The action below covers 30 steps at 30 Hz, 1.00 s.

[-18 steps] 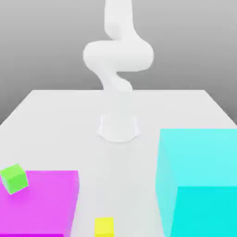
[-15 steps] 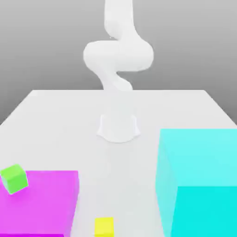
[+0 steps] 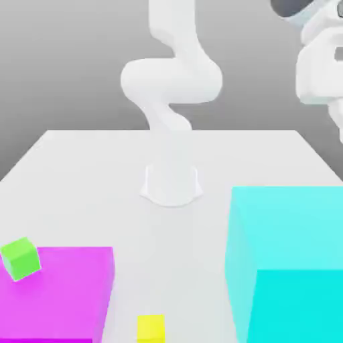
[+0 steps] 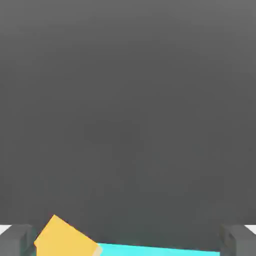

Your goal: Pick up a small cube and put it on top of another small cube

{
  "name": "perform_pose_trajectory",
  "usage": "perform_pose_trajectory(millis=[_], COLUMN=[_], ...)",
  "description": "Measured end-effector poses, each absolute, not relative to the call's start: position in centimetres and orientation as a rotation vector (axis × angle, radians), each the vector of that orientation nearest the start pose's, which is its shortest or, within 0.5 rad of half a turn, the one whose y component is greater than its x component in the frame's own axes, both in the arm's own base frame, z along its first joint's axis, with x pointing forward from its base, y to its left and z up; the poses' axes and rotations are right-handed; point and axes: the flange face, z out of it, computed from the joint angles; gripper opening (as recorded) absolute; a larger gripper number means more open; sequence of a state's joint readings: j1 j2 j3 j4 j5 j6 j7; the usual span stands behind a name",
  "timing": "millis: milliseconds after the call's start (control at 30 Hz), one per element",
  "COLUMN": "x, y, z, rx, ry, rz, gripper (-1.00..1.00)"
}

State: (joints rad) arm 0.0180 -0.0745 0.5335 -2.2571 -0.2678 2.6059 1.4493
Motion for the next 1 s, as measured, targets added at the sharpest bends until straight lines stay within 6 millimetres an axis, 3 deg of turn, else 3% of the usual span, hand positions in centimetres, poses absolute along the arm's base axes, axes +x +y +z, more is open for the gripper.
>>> perform_pose_trajectory(millis=[100, 267, 367, 467, 600, 833, 1000], x=[44.1, 40.0, 36.3, 31.5, 27.2, 21.8, 21.3], y=[33.9, 39.8, 43.0, 44.3, 41.9, 34.7, 34.1], z=[38.7, 31.9, 28.4, 25.3, 22.8, 19.7, 17.2], rx=[-2.703, -2.695, -2.683, -2.681, -2.693, -2.644, -2.619], ry=[0.939, 0.941, 0.953, 1.034, 1.235, 1.660, 1.719], rz=[-0.473, -0.254, -0.107, 0.025, 0.064, 0.013, 0.012], gripper=[0.00, 0.00, 0.00, 0.00, 0.00, 0.00, 0.00])
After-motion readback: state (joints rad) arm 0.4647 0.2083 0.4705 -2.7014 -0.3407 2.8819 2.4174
